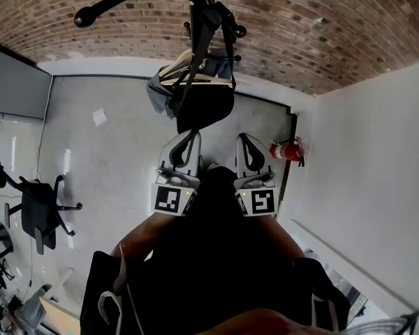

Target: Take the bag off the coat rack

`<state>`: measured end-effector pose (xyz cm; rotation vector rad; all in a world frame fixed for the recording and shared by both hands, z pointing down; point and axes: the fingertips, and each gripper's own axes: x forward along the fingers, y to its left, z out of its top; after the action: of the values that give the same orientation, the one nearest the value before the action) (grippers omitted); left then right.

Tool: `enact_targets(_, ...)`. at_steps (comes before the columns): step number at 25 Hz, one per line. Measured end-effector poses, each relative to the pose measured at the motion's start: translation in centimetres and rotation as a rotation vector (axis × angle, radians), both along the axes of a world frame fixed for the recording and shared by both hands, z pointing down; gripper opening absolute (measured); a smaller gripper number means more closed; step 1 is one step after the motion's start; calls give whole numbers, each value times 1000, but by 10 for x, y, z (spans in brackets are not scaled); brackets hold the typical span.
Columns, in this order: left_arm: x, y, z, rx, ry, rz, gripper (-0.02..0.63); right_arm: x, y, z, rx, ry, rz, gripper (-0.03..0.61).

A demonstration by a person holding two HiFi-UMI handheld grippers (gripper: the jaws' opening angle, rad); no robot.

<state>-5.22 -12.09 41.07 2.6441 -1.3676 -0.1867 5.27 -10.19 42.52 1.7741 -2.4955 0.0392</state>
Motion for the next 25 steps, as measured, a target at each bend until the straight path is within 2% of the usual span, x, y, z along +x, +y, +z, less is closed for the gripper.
enact_targets(3,-3,-8,-6,13,27,-27,21,-2,-6,-1,-6,0,-15,21)
enact_targets(11,5,-26,-6,-12,-12,-38,23,3,-39,-10,-11,-31,-32,23)
enact_targets(17,3,-51,-12,21,-14,-55,25,6,-63,-14,-2,-32,-40,25)
enact_targets(21,1,-73,-16,27,2,-91,79,8,-81,-18,5,-22,-62,41)
enact_targets(25,4,-91,-15,15,6,-109,94,10,-101,-18,6,-27,-74,61)
